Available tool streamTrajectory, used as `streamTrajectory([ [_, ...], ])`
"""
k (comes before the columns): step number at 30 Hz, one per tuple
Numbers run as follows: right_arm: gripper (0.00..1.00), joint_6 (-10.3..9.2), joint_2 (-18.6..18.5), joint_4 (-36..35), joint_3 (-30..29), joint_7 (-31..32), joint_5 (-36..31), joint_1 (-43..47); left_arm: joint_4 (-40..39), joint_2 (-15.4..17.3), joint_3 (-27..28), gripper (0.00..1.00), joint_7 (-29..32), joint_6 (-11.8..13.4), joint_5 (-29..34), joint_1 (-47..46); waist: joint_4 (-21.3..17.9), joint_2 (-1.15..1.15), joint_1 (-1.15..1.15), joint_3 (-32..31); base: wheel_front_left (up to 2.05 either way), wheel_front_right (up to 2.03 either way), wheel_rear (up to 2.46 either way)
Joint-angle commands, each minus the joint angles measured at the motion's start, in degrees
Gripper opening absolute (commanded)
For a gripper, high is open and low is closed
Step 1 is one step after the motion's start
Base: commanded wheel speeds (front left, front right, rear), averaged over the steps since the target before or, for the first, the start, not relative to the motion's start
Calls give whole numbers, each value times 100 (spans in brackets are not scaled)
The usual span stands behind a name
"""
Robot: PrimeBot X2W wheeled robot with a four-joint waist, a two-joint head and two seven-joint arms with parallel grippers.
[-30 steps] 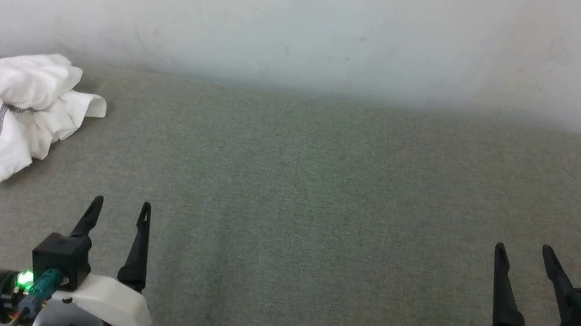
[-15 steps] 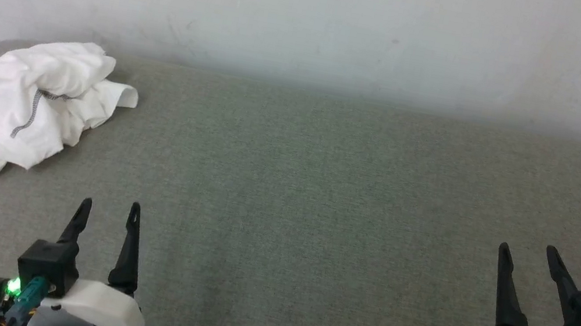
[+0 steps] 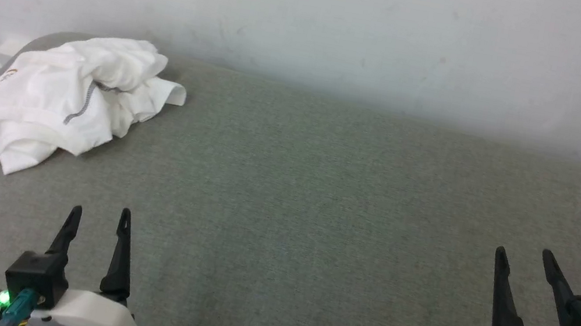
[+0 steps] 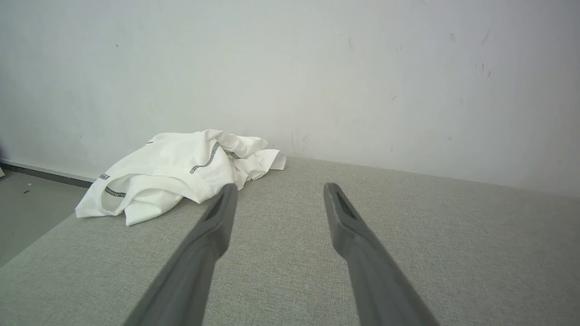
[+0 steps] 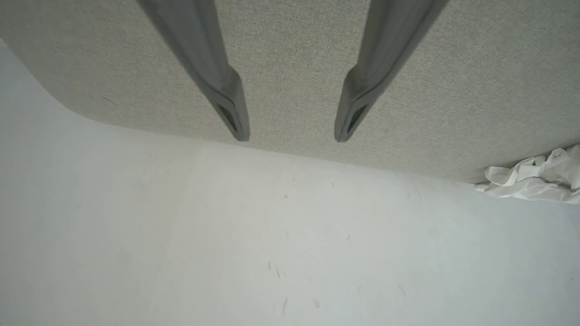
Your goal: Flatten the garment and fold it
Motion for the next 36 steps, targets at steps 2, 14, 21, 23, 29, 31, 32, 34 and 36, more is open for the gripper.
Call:
streamTrajectory([
  [2,100,-3,10,35,5,-70,16,22,-41,-11,45,100,-68,72,-65,121,169,0,0,8,0,0,0],
  [14,100,-3,12,177,67,-213,35,-55,-78,-13,86,100,-212,162,-222,228,751,0,0,35,0,0,0],
  [21,100,-3,13,299,117,-297,37,-113,-78,-15,90,100,-296,204,-315,307,1089,0,0,18,0,0,0],
  [23,100,-4,13,337,126,-321,47,-107,-78,-15,96,100,-320,216,-335,324,1190,0,0,-7,0,0,0],
  [29,100,-4,14,433,137,-393,111,-65,-76,-13,148,100,-392,213,-350,429,1472,0,0,-88,0,0,0],
  [31,100,-4,15,457,137,-417,134,-43,-79,-12,168,100,-416,209,-355,470,1560,0,0,-109,0,0,0],
  [32,100,-4,15,457,137,-417,134,-43,-79,-12,168,100,-416,209,-355,470,1560,0,0,-109,0,0,0],
  [34,100,-4,15,480,133,-440,153,-29,-86,-12,188,100,-439,207,-364,509,1638,0,0,-123,0,0,0],
  [36,100,-4,15,501,123,-464,169,-20,-94,-12,201,100,-463,205,-375,545,1716,0,0,-137,0,0,0],
])
